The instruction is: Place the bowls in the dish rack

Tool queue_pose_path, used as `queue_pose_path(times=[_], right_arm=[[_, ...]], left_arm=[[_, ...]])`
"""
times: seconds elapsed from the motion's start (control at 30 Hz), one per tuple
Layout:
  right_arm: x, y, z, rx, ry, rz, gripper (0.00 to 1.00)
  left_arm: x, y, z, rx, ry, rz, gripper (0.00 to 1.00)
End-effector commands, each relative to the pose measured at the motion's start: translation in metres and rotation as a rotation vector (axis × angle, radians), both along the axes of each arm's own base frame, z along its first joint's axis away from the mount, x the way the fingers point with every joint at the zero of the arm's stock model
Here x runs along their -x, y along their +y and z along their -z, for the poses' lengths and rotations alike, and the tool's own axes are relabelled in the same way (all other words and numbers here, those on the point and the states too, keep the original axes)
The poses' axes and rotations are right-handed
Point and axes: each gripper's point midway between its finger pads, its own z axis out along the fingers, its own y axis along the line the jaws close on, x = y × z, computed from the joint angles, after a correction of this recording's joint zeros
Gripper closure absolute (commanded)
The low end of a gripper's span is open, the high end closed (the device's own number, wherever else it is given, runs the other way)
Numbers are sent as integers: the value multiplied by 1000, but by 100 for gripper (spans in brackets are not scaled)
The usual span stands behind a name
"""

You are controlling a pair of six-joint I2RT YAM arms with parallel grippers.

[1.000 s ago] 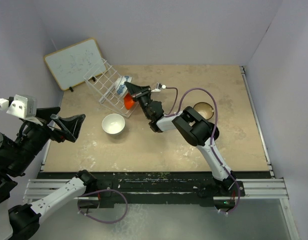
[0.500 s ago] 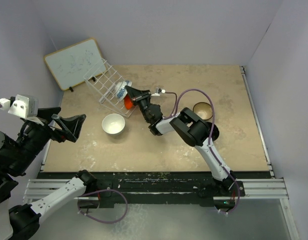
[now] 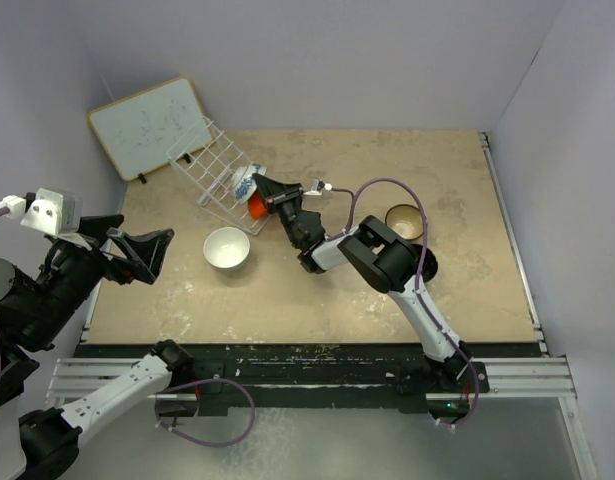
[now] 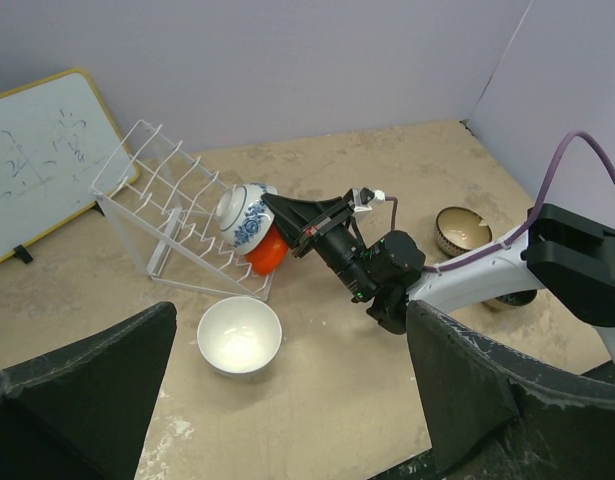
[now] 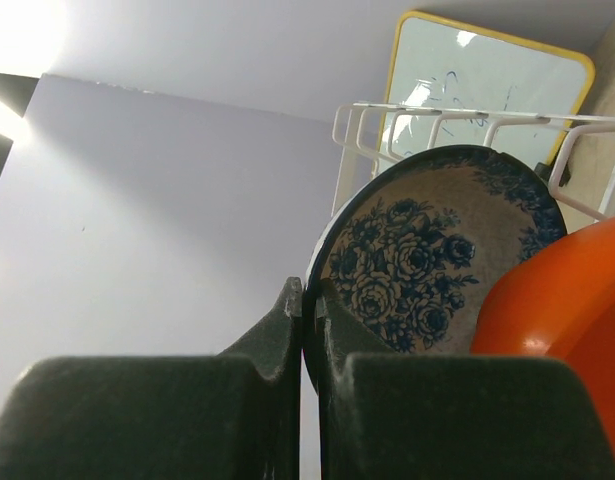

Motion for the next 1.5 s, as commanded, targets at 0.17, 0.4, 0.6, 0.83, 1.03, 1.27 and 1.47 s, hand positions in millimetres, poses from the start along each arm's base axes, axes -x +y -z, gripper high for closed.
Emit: queue_pose_path(times=[0.17,0.4,0.6,0.83,1.03,1.27,1.47], right_arm=[[31,-45,-83,-343,-237,22,100],[33,-45,-87,-335,-245,22,99],[39,-46,-102,-309,-281,28,100],[41,-49,-103,-283,-278,75,100],[38,-42,-94,-281,-277,65,94],[38,-42,-96,-284,-283,67,76],[39,-44,-96,-282,-277,72,60]], left_arm=[[-3,-4,-2,2,-10,9,1],[-3,-4,-4,8,-15,7,1],[-2,-5,-4,19,-14,14,1],[2,-4,-7,32,-23,21,1],[4,-2,-8,32,-24,20,1],[6,0,-8,35,-26,17,1],[6,0,-9,39,-27,17,1]])
